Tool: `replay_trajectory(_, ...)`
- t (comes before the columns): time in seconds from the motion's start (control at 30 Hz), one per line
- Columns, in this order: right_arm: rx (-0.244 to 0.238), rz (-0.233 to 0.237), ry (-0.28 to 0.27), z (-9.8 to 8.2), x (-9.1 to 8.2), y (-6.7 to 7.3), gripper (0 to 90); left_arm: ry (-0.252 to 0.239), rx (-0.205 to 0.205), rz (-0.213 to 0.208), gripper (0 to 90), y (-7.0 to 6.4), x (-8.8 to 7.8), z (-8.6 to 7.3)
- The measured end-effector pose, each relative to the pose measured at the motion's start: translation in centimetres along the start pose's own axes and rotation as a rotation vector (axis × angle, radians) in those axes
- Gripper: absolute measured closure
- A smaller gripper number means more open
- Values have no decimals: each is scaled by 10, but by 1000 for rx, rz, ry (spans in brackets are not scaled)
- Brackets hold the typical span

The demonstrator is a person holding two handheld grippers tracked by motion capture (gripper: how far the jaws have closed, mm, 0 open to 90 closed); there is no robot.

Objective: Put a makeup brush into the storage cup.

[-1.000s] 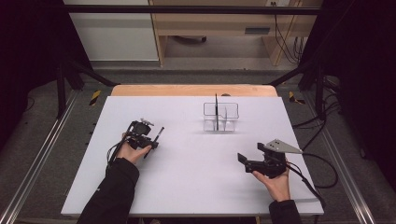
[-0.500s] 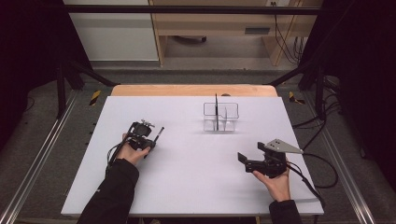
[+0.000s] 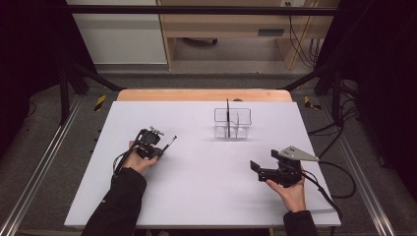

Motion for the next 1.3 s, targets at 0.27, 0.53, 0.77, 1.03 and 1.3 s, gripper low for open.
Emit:
replay_trajectory(0.27,3,0,-2,0,-1,0,91,-73,21,6,833,-4,-13,6)
replay_trajectory(0.53,3,0,-6,1,-2,0,90,-192,12,-12,834,-11,-41,10)
replay_trajectory(0.77,1,3,-9,2,-2,2,90,-263,5,-15,833,-16,-57,9)
replay_trajectory(1.03,-4,12,-17,3,-4,6,90,-317,3,-17,833,-26,-72,5)
replay_trajectory(1.3,4,28,-18,4,-3,11,81,-357,-10,-24,833,-37,-80,-1)
Point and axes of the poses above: each handheld gripper's, and its own axes: x roughly forward along the jaws, z roughly out of its top, y roughly to its left, the point moved 9 cm from there along x, roughly forward along the jaws, and after that the axes turned 3 degrees about z, right-handed, at the moved point
